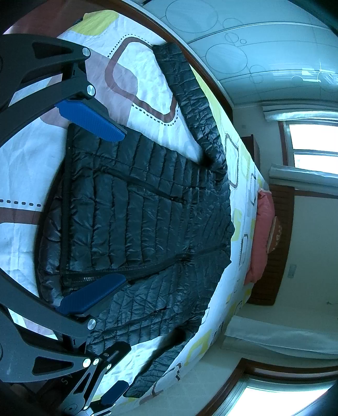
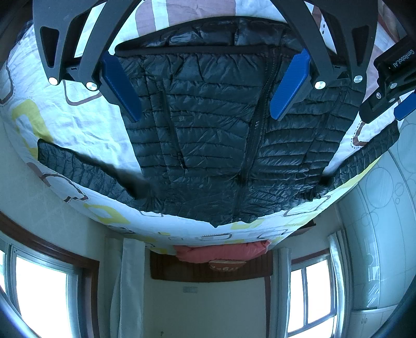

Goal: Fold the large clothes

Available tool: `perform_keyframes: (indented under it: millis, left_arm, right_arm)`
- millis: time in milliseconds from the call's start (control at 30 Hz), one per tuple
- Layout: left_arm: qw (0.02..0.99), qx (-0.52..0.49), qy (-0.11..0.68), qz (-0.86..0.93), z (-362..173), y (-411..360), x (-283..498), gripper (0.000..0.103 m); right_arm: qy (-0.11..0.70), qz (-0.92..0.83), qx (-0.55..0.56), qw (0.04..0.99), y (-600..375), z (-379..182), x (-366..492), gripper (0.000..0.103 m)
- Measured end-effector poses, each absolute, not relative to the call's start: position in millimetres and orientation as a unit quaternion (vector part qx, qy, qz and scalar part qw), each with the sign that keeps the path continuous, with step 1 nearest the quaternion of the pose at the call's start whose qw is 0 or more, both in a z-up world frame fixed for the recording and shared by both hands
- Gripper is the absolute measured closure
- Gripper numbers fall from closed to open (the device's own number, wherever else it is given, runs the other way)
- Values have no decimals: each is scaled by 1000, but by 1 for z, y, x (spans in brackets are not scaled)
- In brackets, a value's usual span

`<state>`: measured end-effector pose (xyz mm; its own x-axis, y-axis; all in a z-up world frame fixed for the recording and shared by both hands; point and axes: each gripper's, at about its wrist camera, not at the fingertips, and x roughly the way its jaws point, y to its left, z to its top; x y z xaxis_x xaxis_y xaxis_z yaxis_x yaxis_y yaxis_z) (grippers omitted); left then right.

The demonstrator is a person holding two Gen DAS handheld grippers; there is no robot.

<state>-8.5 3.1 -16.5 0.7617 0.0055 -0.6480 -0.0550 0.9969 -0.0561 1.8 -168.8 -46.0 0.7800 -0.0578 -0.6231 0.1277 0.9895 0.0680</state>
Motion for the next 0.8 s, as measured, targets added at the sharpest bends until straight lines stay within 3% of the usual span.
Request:
perform_keyframes:
  millis: [533,800]
  left_arm:
    - [935,-45,351,17,-22,6,-7,2]
    - [924,-98,370,19,-33,31,13,2]
  right_arm:
    - [332,-49,55,940,-161,-53,4,5]
    - [352,-48,91,930,-184,-67,18,5]
